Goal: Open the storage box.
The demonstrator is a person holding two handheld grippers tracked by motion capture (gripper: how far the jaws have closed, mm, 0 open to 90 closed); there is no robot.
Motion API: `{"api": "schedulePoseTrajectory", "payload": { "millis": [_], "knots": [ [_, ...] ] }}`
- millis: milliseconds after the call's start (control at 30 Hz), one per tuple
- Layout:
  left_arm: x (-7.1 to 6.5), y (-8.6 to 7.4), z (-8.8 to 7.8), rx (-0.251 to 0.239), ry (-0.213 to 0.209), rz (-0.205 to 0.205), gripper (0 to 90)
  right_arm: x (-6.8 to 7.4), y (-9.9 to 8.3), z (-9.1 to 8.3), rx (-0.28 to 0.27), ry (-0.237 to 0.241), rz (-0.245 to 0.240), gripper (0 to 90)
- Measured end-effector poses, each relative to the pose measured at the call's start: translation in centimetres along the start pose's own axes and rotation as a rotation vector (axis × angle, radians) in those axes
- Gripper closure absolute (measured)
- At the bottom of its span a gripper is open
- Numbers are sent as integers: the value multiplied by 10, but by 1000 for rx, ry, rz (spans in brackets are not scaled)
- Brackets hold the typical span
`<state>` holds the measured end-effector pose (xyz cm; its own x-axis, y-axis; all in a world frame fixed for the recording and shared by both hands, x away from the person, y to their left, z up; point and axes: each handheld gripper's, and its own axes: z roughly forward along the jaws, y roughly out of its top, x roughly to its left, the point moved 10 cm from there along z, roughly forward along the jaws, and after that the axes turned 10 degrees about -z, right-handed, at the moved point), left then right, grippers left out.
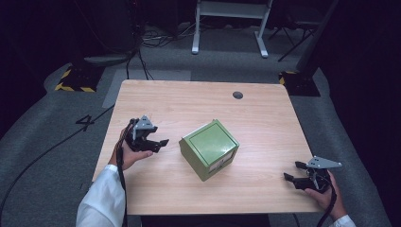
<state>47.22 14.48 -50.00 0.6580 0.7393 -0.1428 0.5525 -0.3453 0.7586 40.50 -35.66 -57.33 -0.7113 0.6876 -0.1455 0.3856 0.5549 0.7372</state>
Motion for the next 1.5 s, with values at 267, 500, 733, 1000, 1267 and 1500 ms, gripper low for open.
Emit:
{"api": "schedulePoseTrajectory", "payload": {
  "millis": [267,500,733,1000,1267,1500],
  "knots": [
    [-9,29,15,3,-11,64,261,0,0,0,-1,-1,-1,219],
    [-10,49,26,-5,-59,57,261,0,0,0,0,0,-1,220],
    [-13,57,38,14,-90,73,262,0,0,0,0,0,-1,220],
    [-26,64,60,54,-158,93,263,0,0,0,-2,-1,-2,220],
    [-38,57,81,121,-241,83,317,0,0,0,0,-1,-2,221],
    [-36,53,93,181,-231,90,339,0,0,0,-2,-1,-2,221]
  ]
}}
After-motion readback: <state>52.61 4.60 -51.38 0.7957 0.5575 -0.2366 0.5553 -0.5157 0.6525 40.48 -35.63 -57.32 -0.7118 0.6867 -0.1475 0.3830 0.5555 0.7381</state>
